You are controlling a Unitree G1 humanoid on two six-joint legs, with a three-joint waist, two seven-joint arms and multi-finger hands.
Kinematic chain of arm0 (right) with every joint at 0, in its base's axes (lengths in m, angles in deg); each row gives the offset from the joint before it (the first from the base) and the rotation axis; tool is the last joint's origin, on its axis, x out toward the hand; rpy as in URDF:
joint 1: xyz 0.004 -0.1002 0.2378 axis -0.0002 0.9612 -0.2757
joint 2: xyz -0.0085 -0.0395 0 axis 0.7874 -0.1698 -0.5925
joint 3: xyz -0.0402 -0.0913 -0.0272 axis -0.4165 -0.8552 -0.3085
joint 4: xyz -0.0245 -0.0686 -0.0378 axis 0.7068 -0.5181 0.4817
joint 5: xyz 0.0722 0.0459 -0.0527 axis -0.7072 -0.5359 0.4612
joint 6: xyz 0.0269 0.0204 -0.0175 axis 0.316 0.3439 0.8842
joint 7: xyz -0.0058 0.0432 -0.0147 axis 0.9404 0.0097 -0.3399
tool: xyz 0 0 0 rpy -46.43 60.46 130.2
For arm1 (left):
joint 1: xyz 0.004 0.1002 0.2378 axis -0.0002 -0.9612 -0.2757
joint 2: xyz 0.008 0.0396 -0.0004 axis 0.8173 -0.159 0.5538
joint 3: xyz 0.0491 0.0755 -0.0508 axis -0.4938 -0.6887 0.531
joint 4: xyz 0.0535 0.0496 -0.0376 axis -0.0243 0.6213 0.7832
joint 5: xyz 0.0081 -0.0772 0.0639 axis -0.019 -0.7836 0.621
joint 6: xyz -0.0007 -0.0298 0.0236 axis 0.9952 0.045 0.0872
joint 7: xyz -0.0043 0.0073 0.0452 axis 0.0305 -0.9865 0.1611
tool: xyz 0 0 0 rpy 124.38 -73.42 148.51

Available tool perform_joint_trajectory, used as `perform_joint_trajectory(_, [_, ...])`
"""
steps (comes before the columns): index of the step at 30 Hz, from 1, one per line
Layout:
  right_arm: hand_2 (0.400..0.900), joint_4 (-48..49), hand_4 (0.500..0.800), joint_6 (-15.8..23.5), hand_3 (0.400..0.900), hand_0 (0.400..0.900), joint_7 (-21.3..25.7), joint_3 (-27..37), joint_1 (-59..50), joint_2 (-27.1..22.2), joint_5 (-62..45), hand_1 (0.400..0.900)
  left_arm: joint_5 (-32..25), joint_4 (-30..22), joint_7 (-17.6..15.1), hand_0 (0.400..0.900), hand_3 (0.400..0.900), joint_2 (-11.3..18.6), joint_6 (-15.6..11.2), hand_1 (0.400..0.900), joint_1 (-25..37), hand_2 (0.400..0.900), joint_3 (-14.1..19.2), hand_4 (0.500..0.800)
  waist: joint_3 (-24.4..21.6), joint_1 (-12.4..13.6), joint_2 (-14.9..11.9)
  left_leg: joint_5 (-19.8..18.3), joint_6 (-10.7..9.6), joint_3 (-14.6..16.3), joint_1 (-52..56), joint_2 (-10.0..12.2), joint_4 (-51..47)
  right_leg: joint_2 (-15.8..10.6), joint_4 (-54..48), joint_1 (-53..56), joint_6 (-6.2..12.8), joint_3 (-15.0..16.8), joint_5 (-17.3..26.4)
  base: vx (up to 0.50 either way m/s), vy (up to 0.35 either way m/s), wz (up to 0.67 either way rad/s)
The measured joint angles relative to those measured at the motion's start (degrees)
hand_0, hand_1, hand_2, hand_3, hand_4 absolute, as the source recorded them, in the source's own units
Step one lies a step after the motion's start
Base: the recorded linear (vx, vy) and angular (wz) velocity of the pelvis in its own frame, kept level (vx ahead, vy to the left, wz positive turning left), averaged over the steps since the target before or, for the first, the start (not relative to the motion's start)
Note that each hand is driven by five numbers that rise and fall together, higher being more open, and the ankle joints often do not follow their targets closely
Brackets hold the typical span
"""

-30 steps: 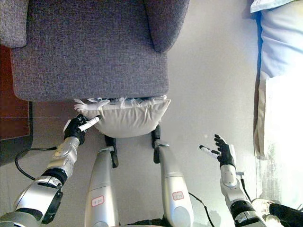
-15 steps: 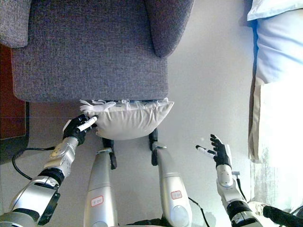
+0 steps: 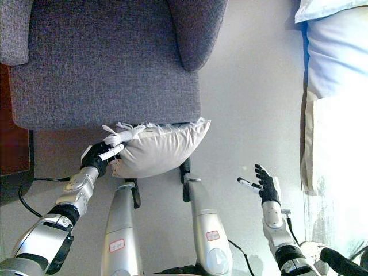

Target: Pick up the pillow and put it on the sofa.

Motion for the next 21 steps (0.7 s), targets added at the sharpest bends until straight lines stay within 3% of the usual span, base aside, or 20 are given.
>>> perform_joint_trajectory(11, [0.900, 0.38, 0.800, -0.19, 0.900, 0.900, 0.07, 0.00, 0.63, 0.58, 0.00, 0.900, 2.92, -0.22, -0.07, 0.400, 0.400, -0.71, 0.01, 0.400, -2.27, 0.400, -0.07, 0.500, -0.01, 0.01, 0.01, 0.13, 0.01, 1.05, 5.98, -0.01, -2.66, -0.06, -2.30, 5.36, -0.10, 0.46, -0.04, -0.01, 0.017, -0.02])
perform_joint_trajectory(18, [0.900, -5.32, 0.800, 0.02, 0.900, 0.900, -0.65, 0.69, 0.61, 2.95, 0.55, 0.900, 4.94, -0.43, 1.51, 0.400, 0.400, -3.47, -0.21, 0.400, -10.68, 0.400, 1.30, 0.500, -0.97, 0.70, 0.21, 1.69, 0.02, 5.33, 22.27, -0.31, -14.25, -1.56, -11.12, 18.73, 0.05, -0.06, 1.41, 0.02, 0.097, -0.09])
perform_joint_trajectory(21, [0.900, -10.71, 0.800, -0.16, 0.900, 0.900, -1.49, 2.12, 0.56, 2.97, 3.77, 0.900, 8.36, -0.68, 3.51, 0.400, 0.400, -4.52, -0.48, 0.400, -14.73, 0.400, 2.67, 0.500, -2.76, 1.81, 1.92, 3.38, -0.42, 7.07, 30.54, -0.57, -20.81, -2.08, -16.55, 25.71, -0.41, -1.08, 3.05, 0.10, 0.078, -0.10])
